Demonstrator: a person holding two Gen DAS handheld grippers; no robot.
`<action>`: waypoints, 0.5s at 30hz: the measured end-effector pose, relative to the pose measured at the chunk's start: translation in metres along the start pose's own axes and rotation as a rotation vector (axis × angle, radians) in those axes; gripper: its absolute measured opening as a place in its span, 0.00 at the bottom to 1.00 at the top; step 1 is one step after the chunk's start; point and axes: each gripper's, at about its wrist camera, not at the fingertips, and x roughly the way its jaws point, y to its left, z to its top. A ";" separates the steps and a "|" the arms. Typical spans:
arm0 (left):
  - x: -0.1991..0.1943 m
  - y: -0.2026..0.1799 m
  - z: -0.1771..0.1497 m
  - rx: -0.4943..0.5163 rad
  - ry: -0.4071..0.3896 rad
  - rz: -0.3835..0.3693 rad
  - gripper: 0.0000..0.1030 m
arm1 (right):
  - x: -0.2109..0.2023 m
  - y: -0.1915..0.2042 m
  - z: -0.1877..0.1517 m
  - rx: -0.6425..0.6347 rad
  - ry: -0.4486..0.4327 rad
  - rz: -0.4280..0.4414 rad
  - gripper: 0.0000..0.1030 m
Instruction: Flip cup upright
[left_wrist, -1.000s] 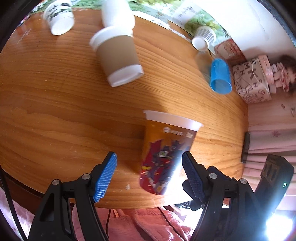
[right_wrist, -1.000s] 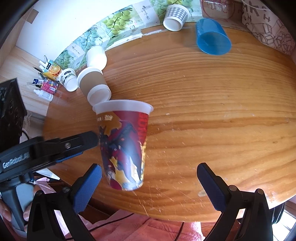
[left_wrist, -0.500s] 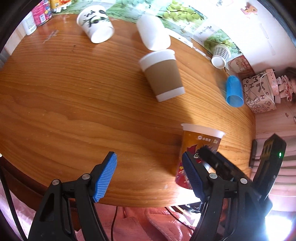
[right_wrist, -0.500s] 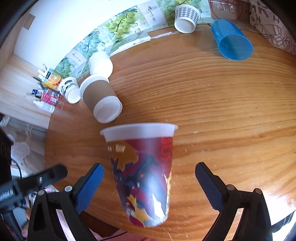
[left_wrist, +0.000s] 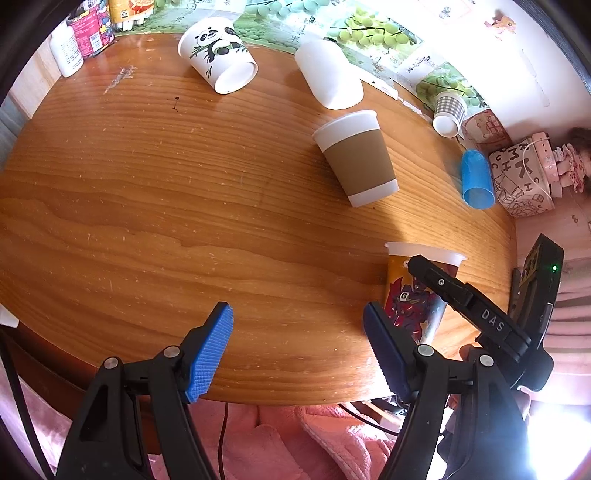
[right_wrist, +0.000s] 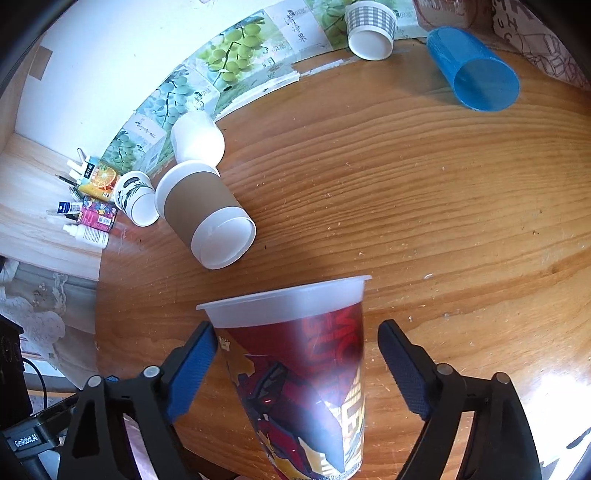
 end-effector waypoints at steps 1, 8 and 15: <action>-0.001 0.001 0.000 0.006 -0.002 -0.001 0.74 | -0.001 0.001 -0.001 0.000 -0.005 0.000 0.80; -0.004 0.004 0.005 0.047 -0.005 -0.010 0.74 | -0.018 0.010 -0.006 -0.046 -0.112 -0.017 0.77; -0.004 0.003 0.010 0.081 -0.001 -0.031 0.74 | -0.042 0.021 -0.016 -0.107 -0.283 -0.048 0.77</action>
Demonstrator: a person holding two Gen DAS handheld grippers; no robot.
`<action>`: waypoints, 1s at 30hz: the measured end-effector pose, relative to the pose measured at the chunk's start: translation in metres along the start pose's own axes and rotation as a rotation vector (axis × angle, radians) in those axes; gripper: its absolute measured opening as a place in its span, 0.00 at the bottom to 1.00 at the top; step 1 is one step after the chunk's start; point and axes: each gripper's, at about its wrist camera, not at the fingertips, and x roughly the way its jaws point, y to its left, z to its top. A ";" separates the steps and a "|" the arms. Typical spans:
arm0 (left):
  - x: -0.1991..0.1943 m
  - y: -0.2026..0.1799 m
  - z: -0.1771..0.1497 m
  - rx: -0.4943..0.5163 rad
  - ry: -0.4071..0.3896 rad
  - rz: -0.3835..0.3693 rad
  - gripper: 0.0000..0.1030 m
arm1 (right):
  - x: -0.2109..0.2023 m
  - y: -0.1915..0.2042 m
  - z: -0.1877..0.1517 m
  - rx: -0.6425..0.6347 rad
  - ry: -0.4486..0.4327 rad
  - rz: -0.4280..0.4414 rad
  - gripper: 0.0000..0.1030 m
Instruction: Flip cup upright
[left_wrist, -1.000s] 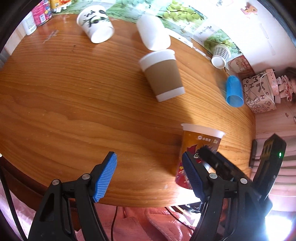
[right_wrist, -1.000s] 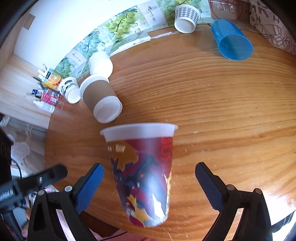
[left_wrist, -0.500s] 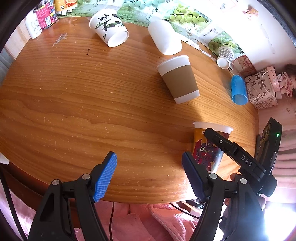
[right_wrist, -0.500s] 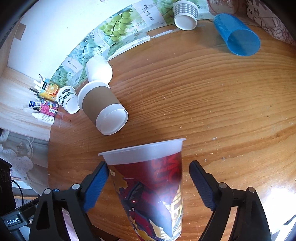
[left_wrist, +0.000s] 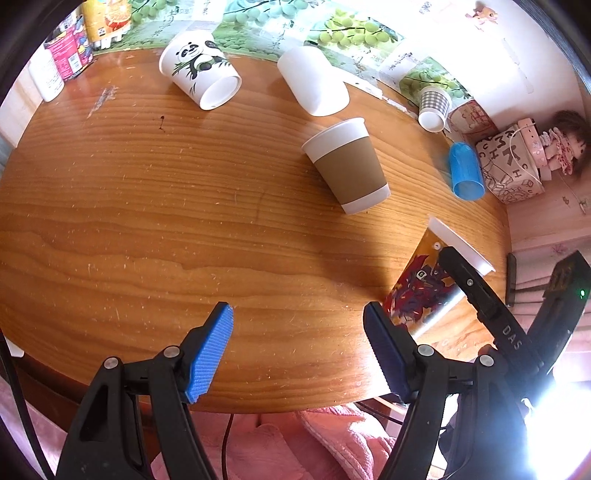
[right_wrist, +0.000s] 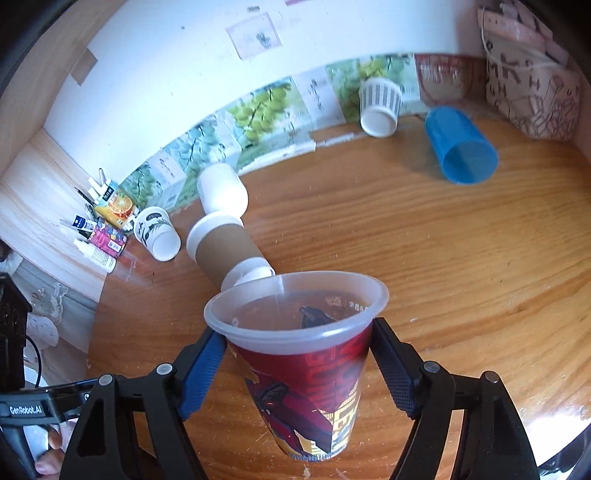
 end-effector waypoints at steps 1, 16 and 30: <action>0.000 0.000 0.001 0.005 -0.001 -0.002 0.74 | -0.002 0.001 -0.001 -0.005 -0.013 -0.004 0.76; -0.013 0.007 0.014 0.069 -0.034 -0.025 0.74 | -0.023 0.029 -0.032 -0.179 -0.130 -0.076 0.75; -0.009 0.006 0.024 0.114 -0.017 -0.019 0.74 | -0.002 0.014 -0.001 -0.009 -0.076 -0.059 0.74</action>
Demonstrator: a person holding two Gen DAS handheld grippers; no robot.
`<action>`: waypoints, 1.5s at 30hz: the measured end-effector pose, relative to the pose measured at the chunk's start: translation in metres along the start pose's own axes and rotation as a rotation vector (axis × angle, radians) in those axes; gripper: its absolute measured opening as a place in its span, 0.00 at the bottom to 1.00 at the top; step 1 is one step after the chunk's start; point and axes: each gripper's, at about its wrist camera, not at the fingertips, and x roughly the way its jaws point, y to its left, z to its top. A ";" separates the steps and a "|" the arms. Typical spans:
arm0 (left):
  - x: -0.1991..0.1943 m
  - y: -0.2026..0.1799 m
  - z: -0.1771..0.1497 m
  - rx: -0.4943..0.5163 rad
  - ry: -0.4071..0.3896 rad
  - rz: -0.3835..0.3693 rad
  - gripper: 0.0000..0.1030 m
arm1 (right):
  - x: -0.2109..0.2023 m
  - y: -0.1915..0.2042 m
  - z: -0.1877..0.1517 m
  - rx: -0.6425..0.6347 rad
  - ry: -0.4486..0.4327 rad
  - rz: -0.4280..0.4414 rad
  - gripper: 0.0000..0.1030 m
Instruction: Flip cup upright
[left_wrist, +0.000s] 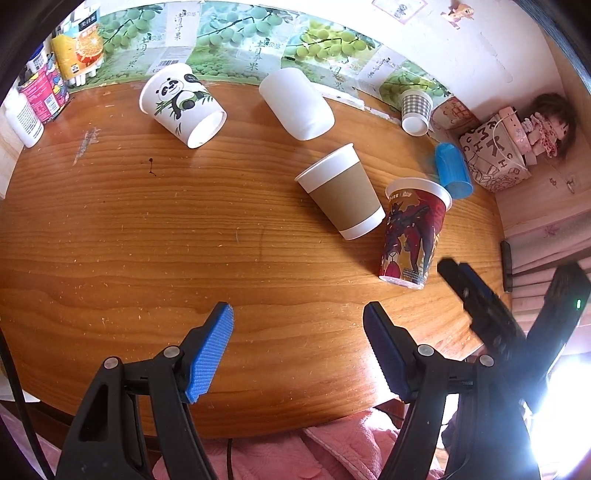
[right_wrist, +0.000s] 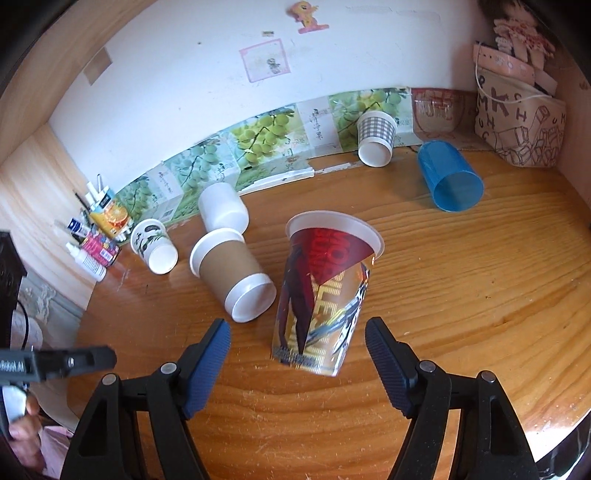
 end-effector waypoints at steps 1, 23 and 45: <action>0.001 0.000 0.001 0.003 0.003 0.004 0.74 | 0.003 -0.001 0.003 0.007 0.004 -0.001 0.74; 0.023 0.004 0.008 -0.002 0.084 0.074 0.74 | 0.071 -0.024 0.037 0.067 0.127 -0.017 0.73; 0.017 0.005 -0.003 0.001 0.078 0.068 0.74 | 0.028 -0.006 0.014 -0.084 -0.079 -0.012 0.72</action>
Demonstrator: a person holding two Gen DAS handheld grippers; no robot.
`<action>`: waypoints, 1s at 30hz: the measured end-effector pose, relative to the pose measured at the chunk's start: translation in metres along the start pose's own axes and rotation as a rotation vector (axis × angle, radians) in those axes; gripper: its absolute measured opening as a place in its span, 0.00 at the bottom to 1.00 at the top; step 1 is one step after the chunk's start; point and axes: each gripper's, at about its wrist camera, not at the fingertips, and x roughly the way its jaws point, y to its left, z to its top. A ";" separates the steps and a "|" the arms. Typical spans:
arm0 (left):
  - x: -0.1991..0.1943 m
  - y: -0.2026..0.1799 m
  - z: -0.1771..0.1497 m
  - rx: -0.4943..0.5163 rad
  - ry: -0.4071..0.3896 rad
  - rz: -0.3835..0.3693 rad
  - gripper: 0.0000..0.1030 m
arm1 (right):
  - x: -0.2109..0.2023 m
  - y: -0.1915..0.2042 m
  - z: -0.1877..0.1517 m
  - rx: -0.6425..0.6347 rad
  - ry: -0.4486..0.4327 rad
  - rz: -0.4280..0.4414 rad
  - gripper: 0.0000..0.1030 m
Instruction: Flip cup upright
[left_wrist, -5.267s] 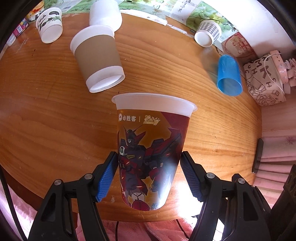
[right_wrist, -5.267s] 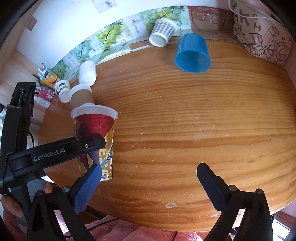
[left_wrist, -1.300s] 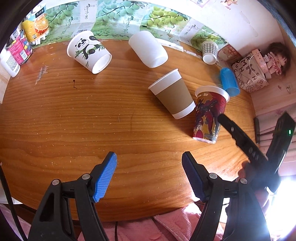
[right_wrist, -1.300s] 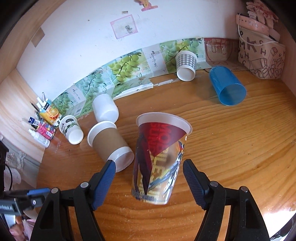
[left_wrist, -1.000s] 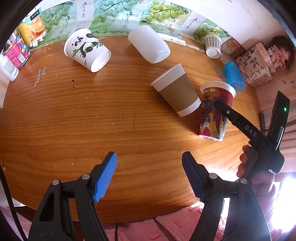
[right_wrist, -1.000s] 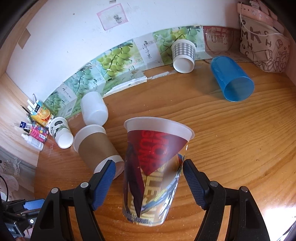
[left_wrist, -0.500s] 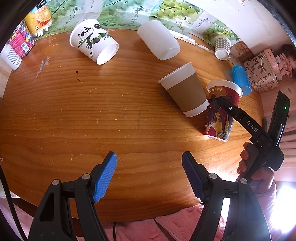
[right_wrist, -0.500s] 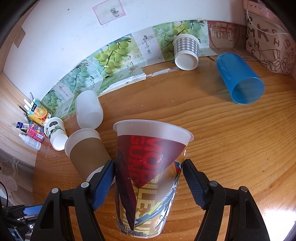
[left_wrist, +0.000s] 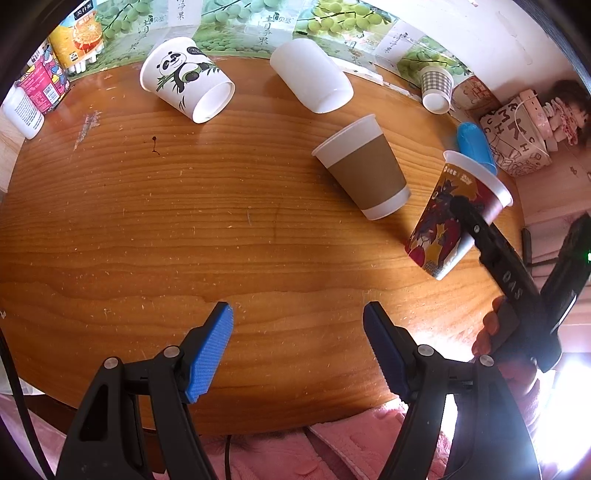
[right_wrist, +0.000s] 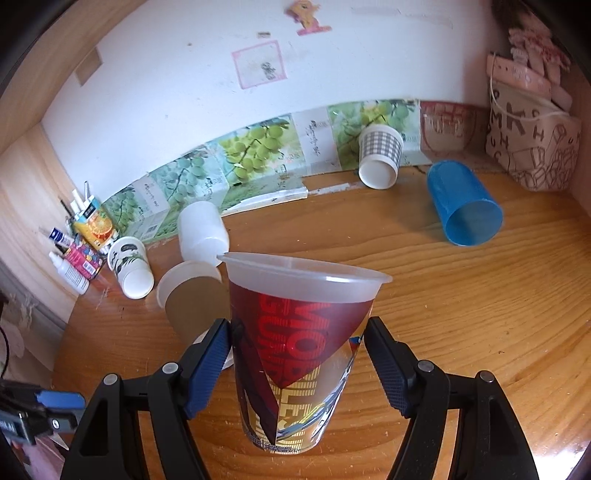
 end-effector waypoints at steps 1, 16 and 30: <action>0.000 -0.001 -0.001 0.005 -0.001 0.000 0.74 | -0.002 0.002 -0.004 -0.015 -0.002 -0.001 0.72; -0.008 -0.003 -0.015 0.051 -0.026 -0.012 0.74 | -0.038 0.027 -0.050 -0.136 -0.132 -0.060 0.72; -0.011 -0.007 -0.015 0.082 -0.033 -0.020 0.74 | -0.052 0.036 -0.075 -0.220 -0.204 -0.103 0.72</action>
